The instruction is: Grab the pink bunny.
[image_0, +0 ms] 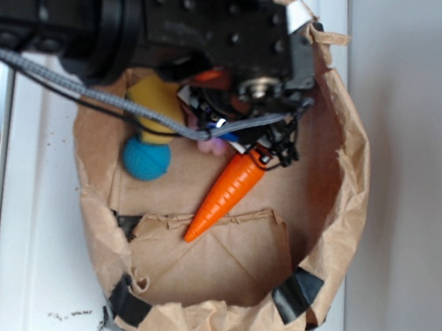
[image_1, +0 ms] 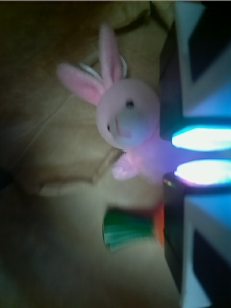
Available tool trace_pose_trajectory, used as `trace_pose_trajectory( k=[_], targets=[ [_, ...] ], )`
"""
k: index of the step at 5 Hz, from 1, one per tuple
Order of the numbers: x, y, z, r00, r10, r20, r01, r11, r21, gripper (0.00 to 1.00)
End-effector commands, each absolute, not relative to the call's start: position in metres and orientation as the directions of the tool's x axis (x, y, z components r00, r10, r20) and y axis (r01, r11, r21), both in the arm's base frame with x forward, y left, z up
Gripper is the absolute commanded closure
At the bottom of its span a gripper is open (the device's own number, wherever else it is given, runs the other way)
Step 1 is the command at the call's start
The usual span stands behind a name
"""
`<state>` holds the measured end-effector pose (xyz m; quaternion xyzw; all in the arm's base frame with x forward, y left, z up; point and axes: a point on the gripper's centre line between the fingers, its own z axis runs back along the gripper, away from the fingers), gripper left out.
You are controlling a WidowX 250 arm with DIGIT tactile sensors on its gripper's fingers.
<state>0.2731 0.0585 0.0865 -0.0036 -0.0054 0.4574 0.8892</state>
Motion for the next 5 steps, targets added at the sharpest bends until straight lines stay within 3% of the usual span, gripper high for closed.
trace_pose_trajectory(
  k=[1, 2, 3, 5],
  targets=[
    [0.278, 0.084, 0.139, 0.567, 0.823, -0.028, -0.823, 0.563, -0.077, 1.0],
    [0.276, 0.081, 0.139, 0.564, 0.826, -0.006, -0.823, 0.562, -0.077, 1.0],
    [0.271, 0.085, 0.12, 0.537, 0.843, 0.01, -0.841, 0.537, -0.059, 0.0],
    [0.269, 0.09, 0.095, 0.531, 0.845, 0.061, -0.842, 0.534, -0.075, 0.0]
  ],
)
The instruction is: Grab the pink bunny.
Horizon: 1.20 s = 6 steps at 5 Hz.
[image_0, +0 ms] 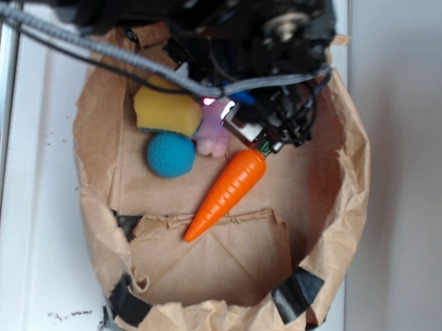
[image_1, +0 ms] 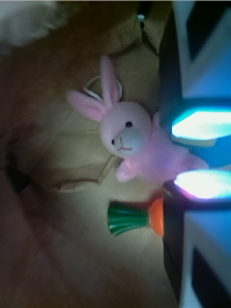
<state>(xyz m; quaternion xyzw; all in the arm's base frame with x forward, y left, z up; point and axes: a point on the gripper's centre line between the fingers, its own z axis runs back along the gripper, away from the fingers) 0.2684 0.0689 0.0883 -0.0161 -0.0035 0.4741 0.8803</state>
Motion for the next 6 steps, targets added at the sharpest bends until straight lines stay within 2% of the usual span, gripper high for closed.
trace_pose_trajectory(
  k=[1, 3, 4, 6],
  targets=[
    [0.274, 0.094, 0.082, 0.548, 0.833, 0.079, -0.83, 0.553, -0.069, 0.0],
    [0.273, 0.093, 0.053, 0.554, 0.831, 0.057, -0.83, 0.556, -0.05, 0.0],
    [0.274, 0.091, 0.046, 0.568, 0.822, 0.049, -0.82, 0.57, -0.049, 0.0],
    [0.274, 0.087, 0.029, 0.575, 0.813, 0.093, -0.81, 0.582, -0.073, 0.0]
  ],
)
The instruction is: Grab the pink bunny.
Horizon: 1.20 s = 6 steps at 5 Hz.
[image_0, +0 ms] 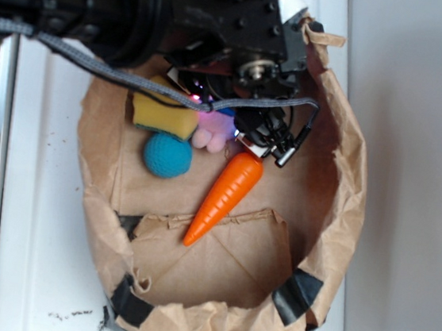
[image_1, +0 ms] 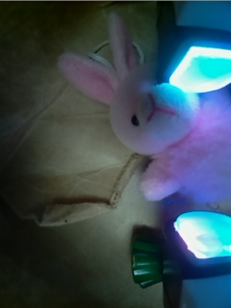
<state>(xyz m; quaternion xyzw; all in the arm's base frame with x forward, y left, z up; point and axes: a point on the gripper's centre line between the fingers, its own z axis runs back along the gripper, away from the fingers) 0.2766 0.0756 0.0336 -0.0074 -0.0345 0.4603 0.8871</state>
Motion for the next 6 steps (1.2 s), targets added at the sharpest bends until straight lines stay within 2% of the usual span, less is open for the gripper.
trace_pose_trajectory(
  k=[1, 2, 3, 6],
  targets=[
    [0.272, 0.0863, 0.0257, 0.577, 0.809, 0.114, -0.806, 0.587, -0.081, 0.0],
    [0.2711, 0.0842, 0.0246, 0.58, 0.806, 0.12, -0.803, 0.59, -0.082, 0.39],
    [0.2711, 0.083, 0.0258, 0.578, 0.808, 0.119, -0.805, 0.588, -0.085, 1.0],
    [0.27, 0.0834, 0.0315, 0.572, 0.812, 0.115, -0.806, 0.582, -0.108, 1.0]
  ],
)
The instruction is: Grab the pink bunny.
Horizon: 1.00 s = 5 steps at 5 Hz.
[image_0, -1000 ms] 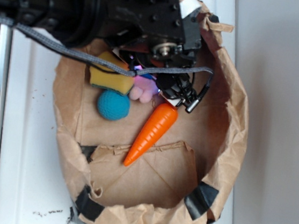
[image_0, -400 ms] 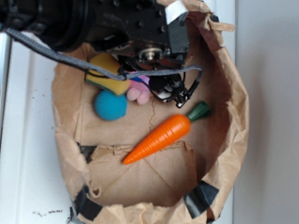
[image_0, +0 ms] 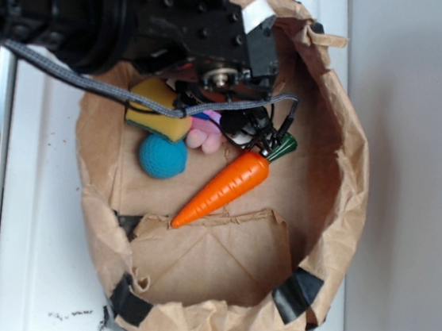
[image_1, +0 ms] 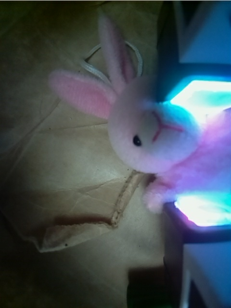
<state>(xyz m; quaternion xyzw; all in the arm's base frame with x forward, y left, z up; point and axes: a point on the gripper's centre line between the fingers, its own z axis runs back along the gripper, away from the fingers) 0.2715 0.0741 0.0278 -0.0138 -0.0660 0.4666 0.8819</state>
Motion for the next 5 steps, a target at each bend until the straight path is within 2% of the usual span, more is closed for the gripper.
trace_pose_trajectory(
  k=[1, 3, 4, 5],
  targets=[
    [0.269, 0.083, 0.042, 0.574, 0.811, 0.108, -0.803, 0.584, -0.121, 1.0],
    [0.267, 0.072, 0.114, 0.53, 0.845, 0.065, -0.833, 0.534, -0.143, 1.0],
    [0.263, 0.073, 0.131, 0.54, 0.84, 0.045, -0.826, 0.54, -0.162, 1.0],
    [0.262, 0.071, 0.135, 0.548, 0.835, 0.044, -0.817, 0.546, -0.183, 1.0]
  ],
)
